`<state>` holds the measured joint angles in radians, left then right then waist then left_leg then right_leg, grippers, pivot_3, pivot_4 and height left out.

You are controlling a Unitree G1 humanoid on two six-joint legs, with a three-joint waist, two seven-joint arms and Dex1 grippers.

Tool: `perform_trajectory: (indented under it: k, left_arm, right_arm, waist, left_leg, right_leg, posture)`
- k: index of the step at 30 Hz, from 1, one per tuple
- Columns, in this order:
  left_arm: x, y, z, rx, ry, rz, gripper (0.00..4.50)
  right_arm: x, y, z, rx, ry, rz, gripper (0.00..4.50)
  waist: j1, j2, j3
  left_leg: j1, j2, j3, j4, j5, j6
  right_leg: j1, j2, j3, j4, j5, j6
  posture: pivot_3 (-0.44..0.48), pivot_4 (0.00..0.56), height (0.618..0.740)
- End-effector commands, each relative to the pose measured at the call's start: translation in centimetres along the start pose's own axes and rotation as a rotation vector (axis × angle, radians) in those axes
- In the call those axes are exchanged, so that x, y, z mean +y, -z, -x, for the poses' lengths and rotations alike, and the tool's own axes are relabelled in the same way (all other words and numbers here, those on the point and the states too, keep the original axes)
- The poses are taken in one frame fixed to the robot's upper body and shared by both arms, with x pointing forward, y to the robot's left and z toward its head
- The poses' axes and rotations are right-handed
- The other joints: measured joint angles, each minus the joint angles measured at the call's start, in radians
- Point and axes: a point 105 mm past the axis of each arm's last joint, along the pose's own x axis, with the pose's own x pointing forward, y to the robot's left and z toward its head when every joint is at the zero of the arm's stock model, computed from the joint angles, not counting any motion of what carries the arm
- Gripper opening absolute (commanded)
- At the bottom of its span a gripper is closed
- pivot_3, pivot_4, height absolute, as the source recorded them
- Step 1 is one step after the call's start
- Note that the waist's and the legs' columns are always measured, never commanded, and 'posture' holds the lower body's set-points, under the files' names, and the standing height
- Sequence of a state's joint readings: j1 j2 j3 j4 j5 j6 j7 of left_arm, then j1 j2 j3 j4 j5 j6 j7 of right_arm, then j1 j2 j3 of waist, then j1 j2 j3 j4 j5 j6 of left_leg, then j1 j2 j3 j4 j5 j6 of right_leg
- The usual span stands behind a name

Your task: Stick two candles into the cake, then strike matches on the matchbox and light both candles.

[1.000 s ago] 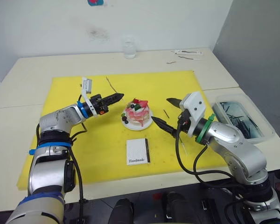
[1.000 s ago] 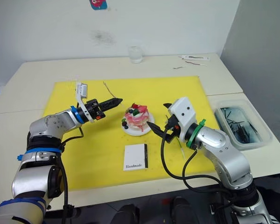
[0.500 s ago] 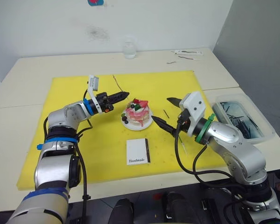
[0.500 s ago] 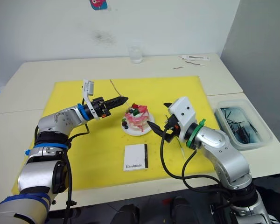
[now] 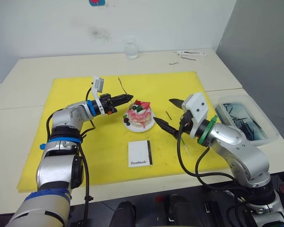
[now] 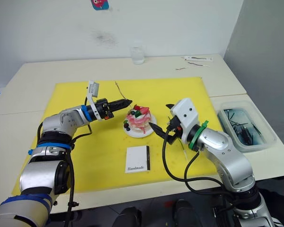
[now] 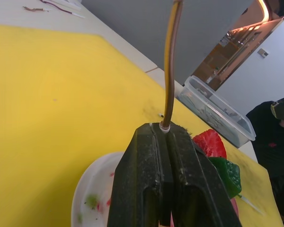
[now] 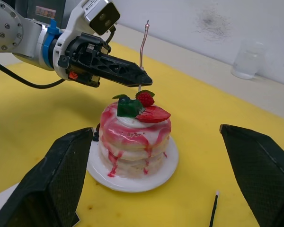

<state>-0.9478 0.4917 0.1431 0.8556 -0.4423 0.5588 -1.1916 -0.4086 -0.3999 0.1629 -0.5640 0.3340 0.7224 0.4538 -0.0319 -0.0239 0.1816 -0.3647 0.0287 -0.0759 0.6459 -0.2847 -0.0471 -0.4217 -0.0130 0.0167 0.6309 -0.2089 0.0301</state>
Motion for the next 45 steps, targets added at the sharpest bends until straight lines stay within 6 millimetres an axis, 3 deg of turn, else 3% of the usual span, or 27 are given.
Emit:
perform_trajectory:
  k: [1, 15, 27, 38, 45]
  left_arm:
    - [-0.2, -1.7, 0.4, -0.015, 0.001, -0.059, 0.00]
    - [-0.2, -1.8, 0.4, -0.003, 0.007, -0.083, 0.00]
    - [-0.8, -0.2, -0.5, 0.058, 0.053, -0.123, 0.00]
    - [-1.6, 2.2, -1.2, 0.150, 0.079, -0.481, 0.00]
    - [-1.2, 4.4, -1.2, 0.217, 0.069, -0.555, 0.00]
  right_arm:
    - [0.3, -1.1, 0.0, -0.047, -0.003, 0.026, 4.48]
    - [0.3, -1.0, 0.0, -0.045, -0.003, 0.023, 4.48]
    - [0.1, -0.8, 0.0, -0.036, 0.010, 0.024, 4.48]
    - [-0.2, -0.6, 0.1, -0.025, 0.026, 0.028, 4.48]
    - [-0.4, -0.4, 0.0, -0.021, 0.033, 0.029, 4.48]
  waist:
    - [0.000, 0.000, 0.000]
    - [0.000, 0.000, 0.000]
    - [0.000, 0.000, 0.000]
    - [0.003, 0.000, 0.000]
    - [0.003, 0.000, 0.000]
  left_leg:
    - [0.000, 0.000, 0.000, 0.000, 0.000, 0.000]
    - [0.000, 0.000, 0.000, 0.000, 0.000, 0.000]
    - [0.000, 0.000, 0.000, 0.000, 0.000, 0.000]
    - [0.000, 0.000, 0.000, 0.000, 0.000, 0.000]
    - [0.001, 0.000, 0.000, 0.000, 0.000, 0.000]
  right_leg:
    - [0.000, 0.000, 0.000, 0.000, 0.000, 0.000]
    - [0.000, 0.000, 0.000, 0.000, 0.000, 0.000]
    - [0.000, 0.000, 0.000, 0.001, 0.000, 0.000]
    - [0.000, 0.000, 0.000, 0.001, 0.000, 0.000]
    - [0.001, 0.000, 0.000, 0.001, 0.000, 0.000]
  posture:
    - [0.000, 0.150, 0.740]
    - [0.000, 0.150, 0.740]
    - [0.000, 0.150, 0.740]
    - [0.000, 0.150, 0.740]
    - [0.000, 0.150, 0.740]
